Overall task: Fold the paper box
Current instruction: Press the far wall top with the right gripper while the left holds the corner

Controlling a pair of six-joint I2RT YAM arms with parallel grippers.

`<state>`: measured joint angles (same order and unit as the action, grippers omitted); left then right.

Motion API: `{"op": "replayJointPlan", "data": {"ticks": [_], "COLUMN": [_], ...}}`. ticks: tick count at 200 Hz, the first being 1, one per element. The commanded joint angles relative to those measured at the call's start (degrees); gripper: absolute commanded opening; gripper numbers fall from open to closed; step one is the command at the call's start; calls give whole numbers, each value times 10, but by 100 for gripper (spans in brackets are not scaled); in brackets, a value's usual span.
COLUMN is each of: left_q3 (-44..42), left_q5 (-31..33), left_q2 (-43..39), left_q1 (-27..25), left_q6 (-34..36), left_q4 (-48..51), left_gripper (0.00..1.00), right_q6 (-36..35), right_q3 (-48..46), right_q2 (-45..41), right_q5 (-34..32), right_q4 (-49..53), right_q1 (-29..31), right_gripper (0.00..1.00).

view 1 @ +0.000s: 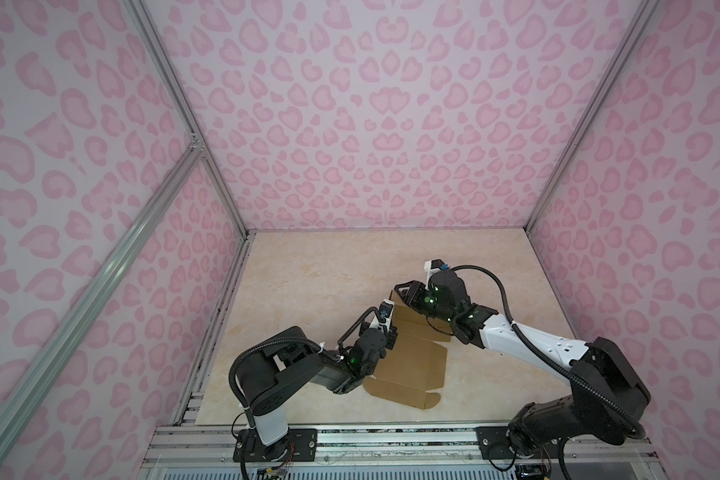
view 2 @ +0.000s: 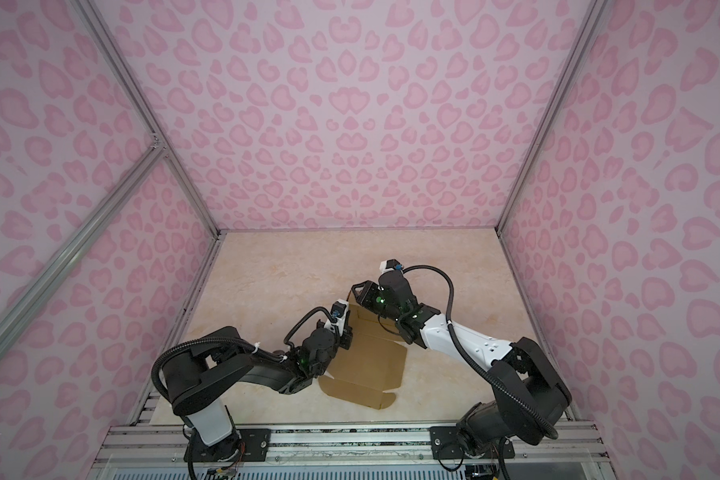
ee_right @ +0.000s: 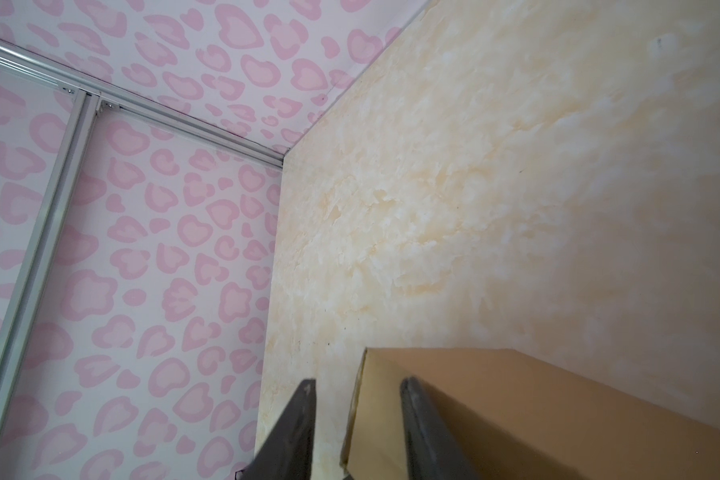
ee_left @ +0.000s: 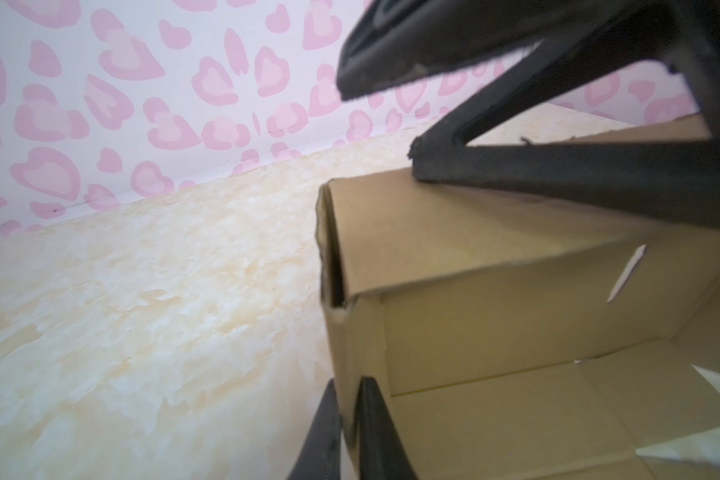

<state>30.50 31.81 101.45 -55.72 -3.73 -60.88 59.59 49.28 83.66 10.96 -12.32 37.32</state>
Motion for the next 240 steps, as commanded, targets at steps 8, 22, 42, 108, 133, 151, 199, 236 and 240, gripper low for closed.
{"op": "replayJointPlan", "data": {"ticks": [8,22,42,108,133,151,199,236,240], "left_q3": [0,1,7,23,21,18,9,-10,-13], "left_q5": [-16,-16,-17,-34,-28,27,99,95,94], "left_q2": [5,7,11,21,19,20,9,-5,-7], "left_q1": [4,4,7,18,18,18,15,10,10], "left_q6": [-10,-12,-12,-9,4,9,2,-7,-8], "left_q4": [3,3,6,3,2,8,21,9,9], "left_gripper": [16,15,14,3,3,3,2,2,2], "right_q6": [3,5,8,14,14,16,12,-36,-45], "right_q3": [-7,-9,-13,-20,-22,-22,-24,4,8], "right_q2": [4,4,3,1,-1,-2,-4,-30,-36], "right_q5": [4,5,6,8,7,7,4,-6,-9], "right_q4": [18,15,10,5,4,4,6,65,75], "right_q1": [-3,-3,-3,-3,-3,-2,-3,-11,-13], "right_gripper": [38,38,38,38,37,37,37,40,40]}}
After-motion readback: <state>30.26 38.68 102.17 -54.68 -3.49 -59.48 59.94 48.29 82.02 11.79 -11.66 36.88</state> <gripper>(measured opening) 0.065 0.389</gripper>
